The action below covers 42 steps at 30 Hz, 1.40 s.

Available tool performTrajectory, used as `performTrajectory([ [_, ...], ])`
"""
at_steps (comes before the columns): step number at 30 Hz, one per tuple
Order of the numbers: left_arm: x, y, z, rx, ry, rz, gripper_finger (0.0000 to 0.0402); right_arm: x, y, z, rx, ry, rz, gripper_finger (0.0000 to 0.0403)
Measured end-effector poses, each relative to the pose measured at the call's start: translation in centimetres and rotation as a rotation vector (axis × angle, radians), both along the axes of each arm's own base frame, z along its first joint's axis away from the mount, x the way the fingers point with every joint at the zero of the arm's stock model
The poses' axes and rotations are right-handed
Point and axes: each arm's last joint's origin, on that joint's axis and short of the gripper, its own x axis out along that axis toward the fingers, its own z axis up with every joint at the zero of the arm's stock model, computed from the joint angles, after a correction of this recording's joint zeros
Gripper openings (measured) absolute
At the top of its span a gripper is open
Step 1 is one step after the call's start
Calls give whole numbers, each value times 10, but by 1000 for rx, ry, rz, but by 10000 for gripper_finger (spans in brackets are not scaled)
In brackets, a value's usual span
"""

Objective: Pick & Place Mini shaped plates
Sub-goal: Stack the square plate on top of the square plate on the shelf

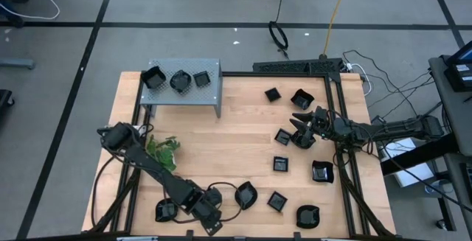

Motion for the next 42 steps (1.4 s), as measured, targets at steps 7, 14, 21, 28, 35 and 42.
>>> performTrajectory([
  [7, -3, 3, -12, 78, 52, -51, 182, 0, 0, 0, 0, 0, 0, 142],
  [14, -5, 20, -15, 244, 73, -106, 182, 0, 0, 0, 0, 1, 0, 142],
  [21, 3, 51, -16, 451, 86, -171, 181, 0, 0, 0, 0, 1, 0, 142],
  [28, 14, 71, -2, 466, 49, -242, 181, 0, 0, 0, 0, 0, 0, 142],
  [35, 6, 56, 40, 356, -77, -331, 182, 0, 0, 0, 0, 0, 0, 142],
  [42, -12, 31, 22, 506, -129, -627, 182, 0, 0, 0, 0, 1, 0, 142],
])
